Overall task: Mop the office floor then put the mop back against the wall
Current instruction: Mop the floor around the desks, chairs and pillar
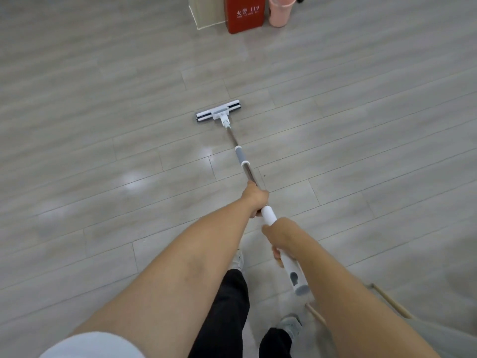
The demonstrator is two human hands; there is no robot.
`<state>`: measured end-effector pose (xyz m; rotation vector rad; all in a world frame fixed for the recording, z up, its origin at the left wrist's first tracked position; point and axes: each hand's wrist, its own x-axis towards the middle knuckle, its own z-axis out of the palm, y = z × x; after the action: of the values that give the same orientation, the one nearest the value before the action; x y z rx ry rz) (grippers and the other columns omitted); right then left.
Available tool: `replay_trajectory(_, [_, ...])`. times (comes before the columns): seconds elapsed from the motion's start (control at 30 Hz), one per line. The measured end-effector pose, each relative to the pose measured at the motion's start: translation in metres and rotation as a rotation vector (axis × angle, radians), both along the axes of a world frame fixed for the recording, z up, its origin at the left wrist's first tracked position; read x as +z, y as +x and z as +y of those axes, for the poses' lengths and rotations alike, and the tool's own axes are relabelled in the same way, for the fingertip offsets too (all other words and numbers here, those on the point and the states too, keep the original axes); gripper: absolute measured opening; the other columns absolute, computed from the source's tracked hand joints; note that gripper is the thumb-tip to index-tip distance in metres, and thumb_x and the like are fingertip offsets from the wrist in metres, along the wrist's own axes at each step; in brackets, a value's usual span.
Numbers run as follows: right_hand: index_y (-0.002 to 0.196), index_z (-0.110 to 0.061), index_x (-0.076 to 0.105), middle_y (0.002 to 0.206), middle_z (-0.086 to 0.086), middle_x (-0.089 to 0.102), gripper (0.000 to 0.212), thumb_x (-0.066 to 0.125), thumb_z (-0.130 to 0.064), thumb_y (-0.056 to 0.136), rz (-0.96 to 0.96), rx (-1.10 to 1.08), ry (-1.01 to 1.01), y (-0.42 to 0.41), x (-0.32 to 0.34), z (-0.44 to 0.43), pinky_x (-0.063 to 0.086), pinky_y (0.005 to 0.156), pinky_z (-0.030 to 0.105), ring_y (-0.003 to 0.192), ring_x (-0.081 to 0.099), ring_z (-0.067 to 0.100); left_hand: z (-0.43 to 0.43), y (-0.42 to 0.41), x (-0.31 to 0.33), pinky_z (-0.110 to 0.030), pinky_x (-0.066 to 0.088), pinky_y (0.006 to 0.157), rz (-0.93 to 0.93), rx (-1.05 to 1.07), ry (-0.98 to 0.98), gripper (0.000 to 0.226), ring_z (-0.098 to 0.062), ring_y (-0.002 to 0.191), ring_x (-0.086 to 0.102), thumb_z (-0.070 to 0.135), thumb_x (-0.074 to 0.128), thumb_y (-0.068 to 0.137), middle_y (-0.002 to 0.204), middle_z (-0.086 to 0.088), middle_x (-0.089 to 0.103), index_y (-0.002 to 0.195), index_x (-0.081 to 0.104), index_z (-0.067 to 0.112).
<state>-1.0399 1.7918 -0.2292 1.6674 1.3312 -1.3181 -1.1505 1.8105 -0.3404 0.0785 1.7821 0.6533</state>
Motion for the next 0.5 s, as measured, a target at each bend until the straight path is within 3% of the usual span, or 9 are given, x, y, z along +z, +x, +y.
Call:
replay_trajectory(0.1, [0.114,0.002,0.054,0.044,0.009,0.057,0.037,0.039,-0.025,0.095,-0.003,0.048,0.008,-0.018,-0.009,0.023,0.048,0.064,0.03,0.048,0.054,0.027,0.026,-0.02,-0.009,-0.029,0.052,0.049,-0.011,0.009,0.013,0.047,-0.023,0.078,0.06,0.012,0.046,0.093,0.118,-0.013,0.061,0.138,0.038,0.024])
replay_trajectory(0.2, [0.114,0.005,0.056,0.042,0.008,0.056,0.041,0.036,-0.027,0.097,-0.012,0.095,0.015,-0.021,-0.011,0.025,0.04,0.055,0.028,0.041,0.051,0.023,0.029,-0.025,-0.016,-0.028,0.051,0.046,-0.005,-0.002,0.0,0.051,-0.023,0.075,0.059,0.011,0.044,0.092,0.115,-0.012,0.06,0.14,0.036,0.025])
replay_trajectory(0.5, [0.111,0.001,0.052,0.042,0.005,0.058,0.042,0.035,-0.036,0.1,-0.088,0.142,-0.01,0.017,-0.014,-0.046,0.041,0.057,0.029,0.045,0.051,0.019,-0.038,0.018,-0.011,-0.037,0.06,0.058,0.007,-0.064,-0.028,0.059,-0.03,0.093,0.066,0.011,0.043,0.09,0.116,-0.011,0.059,0.146,0.029,0.025])
